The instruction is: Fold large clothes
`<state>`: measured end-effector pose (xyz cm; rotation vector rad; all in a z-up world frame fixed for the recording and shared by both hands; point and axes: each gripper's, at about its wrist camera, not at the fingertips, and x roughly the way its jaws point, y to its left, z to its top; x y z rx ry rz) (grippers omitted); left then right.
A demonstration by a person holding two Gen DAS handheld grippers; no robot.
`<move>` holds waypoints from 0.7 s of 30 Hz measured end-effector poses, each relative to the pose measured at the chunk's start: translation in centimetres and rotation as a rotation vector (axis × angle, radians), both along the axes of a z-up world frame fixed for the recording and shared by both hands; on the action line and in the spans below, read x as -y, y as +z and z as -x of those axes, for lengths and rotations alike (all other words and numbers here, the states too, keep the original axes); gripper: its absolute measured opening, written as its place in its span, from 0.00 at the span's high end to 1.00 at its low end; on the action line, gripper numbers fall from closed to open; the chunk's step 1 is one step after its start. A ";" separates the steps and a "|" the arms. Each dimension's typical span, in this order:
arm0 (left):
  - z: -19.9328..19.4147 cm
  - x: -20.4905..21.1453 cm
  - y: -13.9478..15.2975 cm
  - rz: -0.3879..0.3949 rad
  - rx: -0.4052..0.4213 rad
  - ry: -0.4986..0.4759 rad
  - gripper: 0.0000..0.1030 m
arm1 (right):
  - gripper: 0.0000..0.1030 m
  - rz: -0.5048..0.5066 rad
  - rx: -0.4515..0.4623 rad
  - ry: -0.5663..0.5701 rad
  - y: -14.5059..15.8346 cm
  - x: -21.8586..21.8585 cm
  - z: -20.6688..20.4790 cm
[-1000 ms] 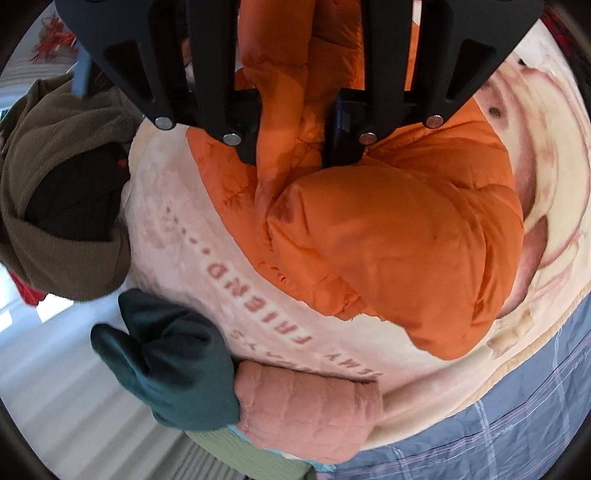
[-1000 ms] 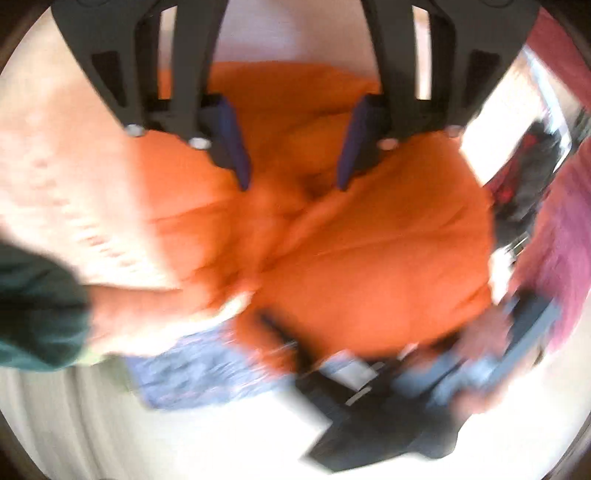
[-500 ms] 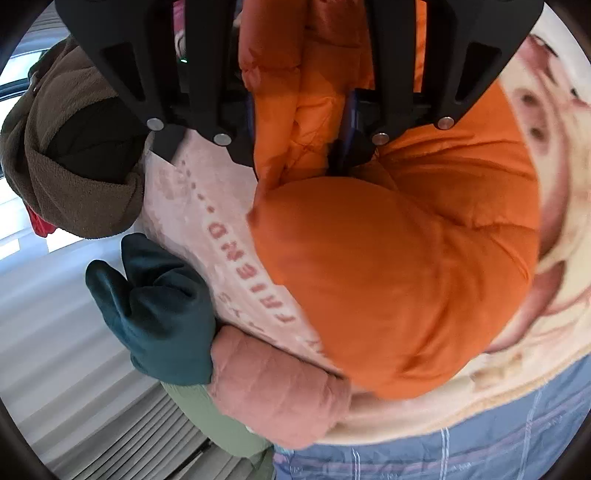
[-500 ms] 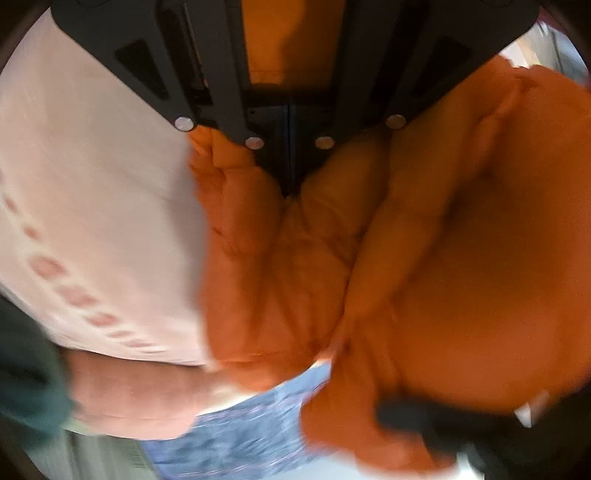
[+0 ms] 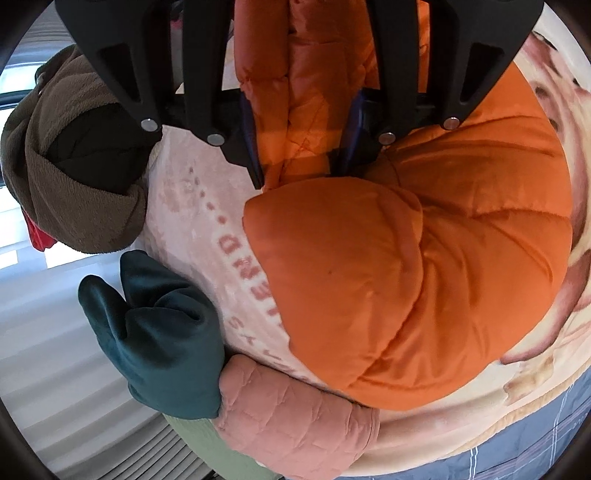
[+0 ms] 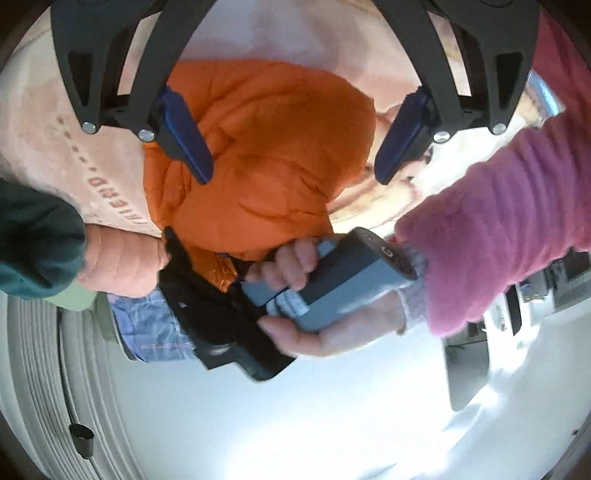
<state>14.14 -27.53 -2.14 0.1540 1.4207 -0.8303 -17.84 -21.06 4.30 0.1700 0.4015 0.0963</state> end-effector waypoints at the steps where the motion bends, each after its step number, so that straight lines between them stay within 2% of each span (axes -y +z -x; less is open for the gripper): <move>1: 0.0 0.2 0.0 -0.006 -0.003 0.000 0.62 | 0.12 -0.015 -0.010 -0.022 -0.1 0.0 -0.5; 2: -0.1 0.0 0.2 -0.010 -0.004 -0.003 0.61 | 0.15 -0.050 -0.024 -0.055 -0.2 0.4 0.0; 5: -0.3 0.6 0.3 -0.011 -0.007 -0.016 0.57 | 0.85 -0.203 -0.059 -0.089 -0.8 2.7 -0.5; 6: -0.3 0.9 0.3 -0.006 -0.011 -0.022 0.55 | 0.90 -0.234 -0.081 -0.119 -1.3 3.7 -0.7; 8: -0.7 0.5 0.8 0.032 -0.025 -0.028 0.55 | 0.91 -0.228 -0.111 -0.163 -2.3 5.0 -1.1; 10: -0.9 -0.1 2.0 0.084 -0.024 -0.045 0.55 | 0.91 -0.264 -0.164 -0.190 -3.8 6.5 -1.4; 12: -0.6 -0.8 3.1 0.100 0.034 -0.076 0.55 | 0.91 -0.369 -0.222 -0.185 -5.7 7.9 -0.7; 15: 1.1 -2.6 5.0 0.116 0.184 -0.156 0.55 | 0.90 -0.484 -0.276 -0.184 -8.2 9.7 -0.4; 19: 2.9 -6.5 6.7 0.194 0.302 -0.220 0.55 | 0.89 -0.531 -0.296 -0.183 -9.1 10.7 -0.5; 21: 3.5 -8.1 6.9 0.197 0.367 -0.237 0.55 | 0.88 -0.533 -0.299 -0.179 -9.2 10.9 -0.5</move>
